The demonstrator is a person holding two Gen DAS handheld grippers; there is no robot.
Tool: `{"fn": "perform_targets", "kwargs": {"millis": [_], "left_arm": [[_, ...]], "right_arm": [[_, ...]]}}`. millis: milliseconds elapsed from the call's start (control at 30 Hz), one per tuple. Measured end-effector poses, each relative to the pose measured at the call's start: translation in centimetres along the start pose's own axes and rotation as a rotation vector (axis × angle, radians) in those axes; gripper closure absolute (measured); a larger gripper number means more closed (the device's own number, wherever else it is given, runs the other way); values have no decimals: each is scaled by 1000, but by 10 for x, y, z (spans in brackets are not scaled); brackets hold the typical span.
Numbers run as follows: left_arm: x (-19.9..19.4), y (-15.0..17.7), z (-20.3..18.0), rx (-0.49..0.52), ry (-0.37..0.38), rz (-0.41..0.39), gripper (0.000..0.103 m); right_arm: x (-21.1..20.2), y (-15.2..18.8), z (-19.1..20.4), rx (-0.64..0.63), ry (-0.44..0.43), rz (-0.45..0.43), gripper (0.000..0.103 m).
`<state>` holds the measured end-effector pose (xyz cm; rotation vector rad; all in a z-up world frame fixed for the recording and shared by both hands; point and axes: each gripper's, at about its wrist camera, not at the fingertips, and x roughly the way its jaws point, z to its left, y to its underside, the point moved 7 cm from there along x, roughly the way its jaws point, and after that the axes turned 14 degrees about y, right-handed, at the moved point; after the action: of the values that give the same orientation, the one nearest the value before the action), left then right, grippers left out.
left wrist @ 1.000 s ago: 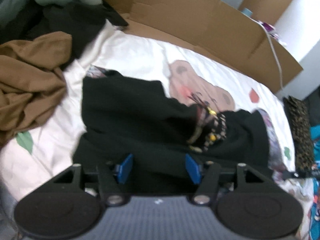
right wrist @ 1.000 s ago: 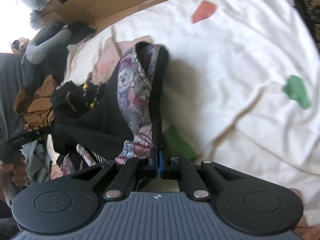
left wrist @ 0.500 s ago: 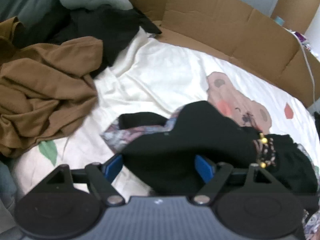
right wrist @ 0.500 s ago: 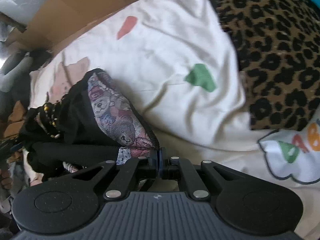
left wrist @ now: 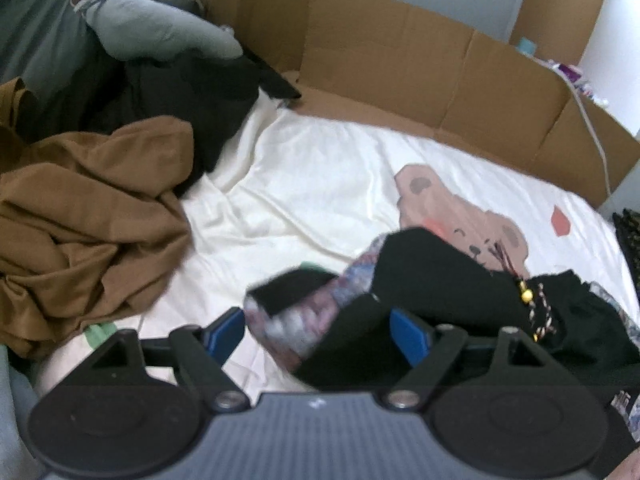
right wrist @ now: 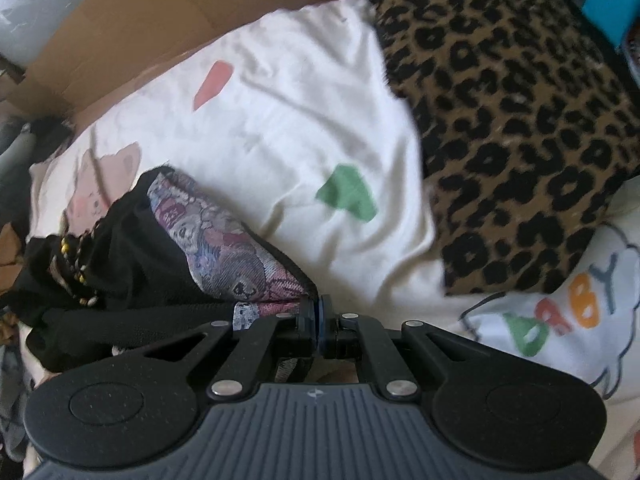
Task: Fold clothes
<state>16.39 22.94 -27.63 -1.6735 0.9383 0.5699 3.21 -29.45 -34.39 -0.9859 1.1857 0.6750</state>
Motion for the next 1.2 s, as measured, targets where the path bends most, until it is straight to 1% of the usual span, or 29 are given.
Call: {"fn": "perform_targets", "kwargs": {"millis": [67,133,167,267,333,367,433,500,567,667,700,733,800,833,867,900,933,967,1033,1133,1200], "left_arm": [[-3,-2,2,-34,18,-8,21],[0,-3,2,-36,30,-5,23],[5,-1,0,-21,37,6,27],[21,5,-8,19,70,47,34],[33,13,-12,24,115,88,38],[39,18,-12,15,139,115,41],[43,27,-13,1,173,144,42],[42,35,-16,-4,210,164,42],[40,41,-19,4,226,175,41],[36,49,-21,14,240,190,38],[36,51,-21,17,242,196,38],[37,54,-22,19,242,205,40],[37,61,-24,23,248,225,52],[37,65,-26,23,257,237,68],[36,68,-28,26,262,250,79],[33,72,-29,37,261,259,84],[28,76,-31,49,257,267,92],[24,79,-31,52,258,274,95],[15,84,-30,41,272,283,98],[3,91,-25,34,271,293,99],[-3,95,-16,13,270,283,99]], "right_arm": [[2,-2,-4,7,16,-1,103],[5,-3,-8,13,31,-2,103],[6,-4,-10,17,39,-2,103],[9,-1,-9,21,30,9,103],[9,-2,-8,25,9,14,103],[8,-2,-6,17,-5,13,100],[5,-2,0,-19,-18,4,99],[5,0,3,-41,-21,12,92],[8,4,4,-50,-17,23,80],[12,7,3,-54,-11,37,76],[12,7,2,-53,-8,34,72],[11,6,1,-52,-4,31,71],[10,5,-1,-50,4,23,68],[10,4,-1,-48,4,17,67],[9,3,-1,-45,4,11,67],[8,1,-2,-42,3,4,67],[7,0,-1,-40,0,-3,67],[7,-2,0,-38,-4,-11,67],[4,-6,3,-37,-13,-32,67],[-1,-15,9,-39,-34,-67,67],[-2,-20,15,-44,-44,-84,67]]}}
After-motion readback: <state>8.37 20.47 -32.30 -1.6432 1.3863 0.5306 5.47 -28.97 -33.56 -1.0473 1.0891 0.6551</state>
